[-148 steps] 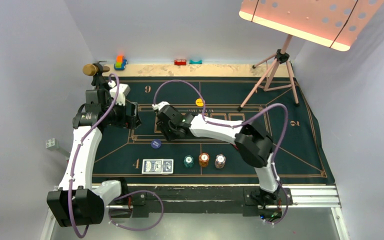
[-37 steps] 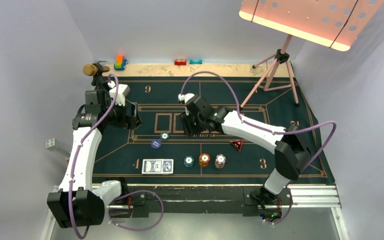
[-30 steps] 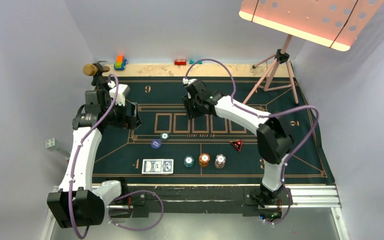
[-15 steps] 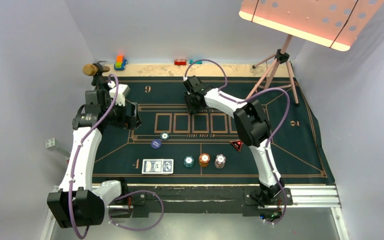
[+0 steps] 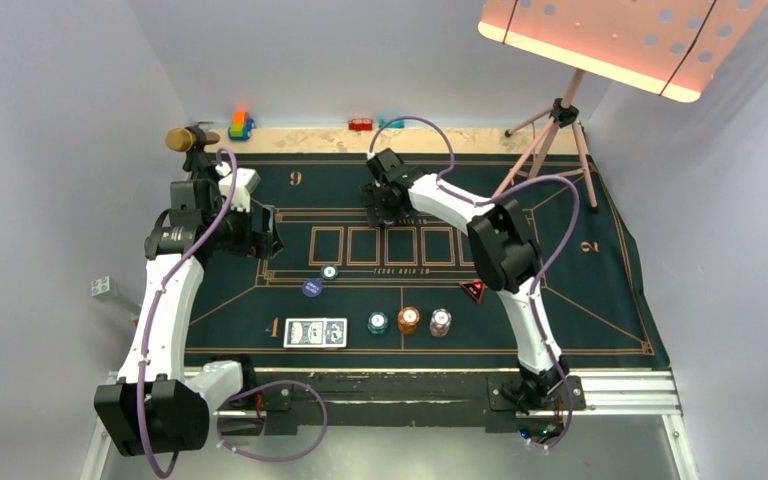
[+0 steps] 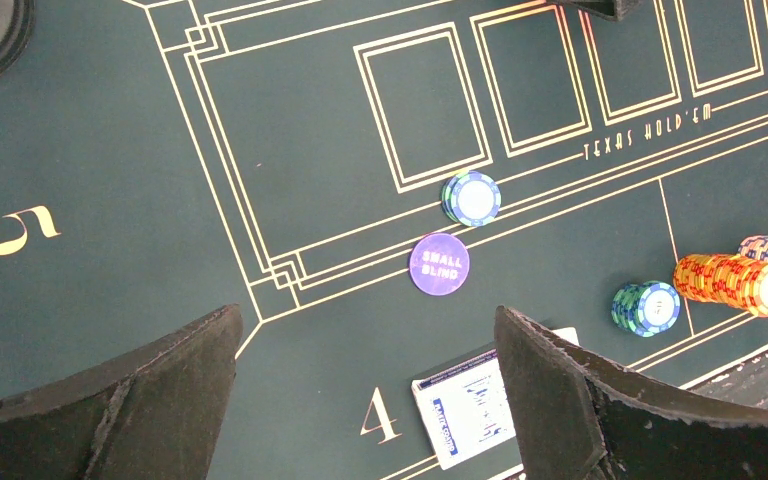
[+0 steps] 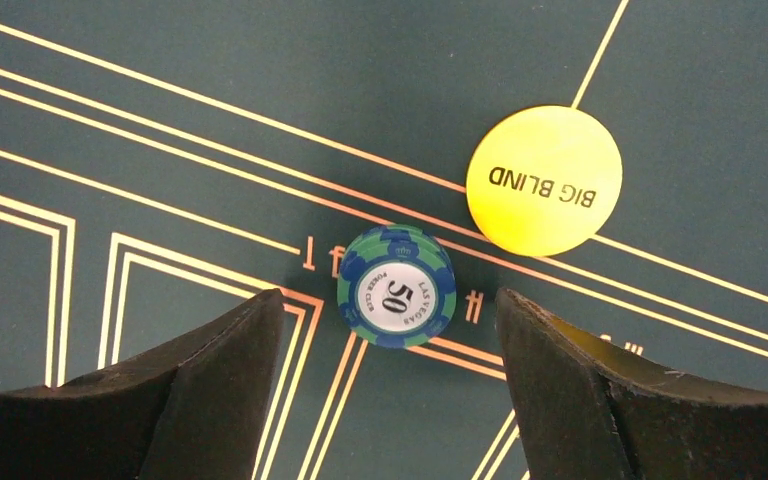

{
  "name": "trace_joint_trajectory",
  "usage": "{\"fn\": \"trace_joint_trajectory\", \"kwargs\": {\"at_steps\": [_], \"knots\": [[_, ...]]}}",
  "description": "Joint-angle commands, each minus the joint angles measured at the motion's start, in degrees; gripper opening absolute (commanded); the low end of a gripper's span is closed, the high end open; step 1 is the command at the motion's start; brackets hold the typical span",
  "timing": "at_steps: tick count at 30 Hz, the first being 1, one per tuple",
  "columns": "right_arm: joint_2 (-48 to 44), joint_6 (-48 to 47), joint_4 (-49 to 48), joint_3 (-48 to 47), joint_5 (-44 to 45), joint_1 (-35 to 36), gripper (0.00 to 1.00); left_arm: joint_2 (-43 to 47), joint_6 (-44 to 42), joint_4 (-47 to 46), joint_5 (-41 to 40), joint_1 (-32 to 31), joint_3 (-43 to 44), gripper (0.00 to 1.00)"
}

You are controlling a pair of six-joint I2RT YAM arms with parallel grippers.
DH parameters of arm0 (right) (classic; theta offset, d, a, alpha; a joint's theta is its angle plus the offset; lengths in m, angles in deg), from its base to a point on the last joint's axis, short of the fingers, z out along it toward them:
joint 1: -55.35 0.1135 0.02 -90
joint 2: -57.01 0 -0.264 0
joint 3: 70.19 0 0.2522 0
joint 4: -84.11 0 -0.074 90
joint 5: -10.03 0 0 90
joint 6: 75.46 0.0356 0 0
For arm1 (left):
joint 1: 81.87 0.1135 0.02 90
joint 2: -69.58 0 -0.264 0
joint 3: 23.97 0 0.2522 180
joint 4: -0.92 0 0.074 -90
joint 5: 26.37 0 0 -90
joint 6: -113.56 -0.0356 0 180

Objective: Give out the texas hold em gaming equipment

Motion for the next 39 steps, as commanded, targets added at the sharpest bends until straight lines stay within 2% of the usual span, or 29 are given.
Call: {"fn": "trace_joint_trajectory", "kwargs": {"at_steps": [1, 5, 9, 18, 33, 39], "knots": [[-8.39, -0.45, 0.98, 0.2, 0.52, 0.17, 0.81, 0.96, -0.13, -1.32, 0.95, 0.31, 0.2, 1.0], [-16.77, -1.73, 0.5, 7.19, -2.26, 2.6, 0.87, 1.04, -0.14, -1.28, 0.93, 0.35, 0.12, 1.0], [-22.79, -5.57, 1.77, 14.33, -5.72, 9.18, 0.95, 1.16, -0.15, -1.28, 0.93, 0.33, 0.2, 1.0], [-29.49, -7.42, 1.65, 27.34, -9.0, 20.06, 0.99, 1.49, -0.15, -1.16, 0.91, 0.37, 0.12, 1.0], [-27.3, -8.58, 0.09, 33.83, -10.8, 26.72, 0.98, 1.77, -0.11, -1.08, 0.84, 0.34, 0.23, 1.0], [-25.69, -8.47, 0.14, 33.77, -9.95, 27.1, 0.93, 1.76, 0.0, -1.12, 0.75, 0.31, 0.34, 1.0]]}}
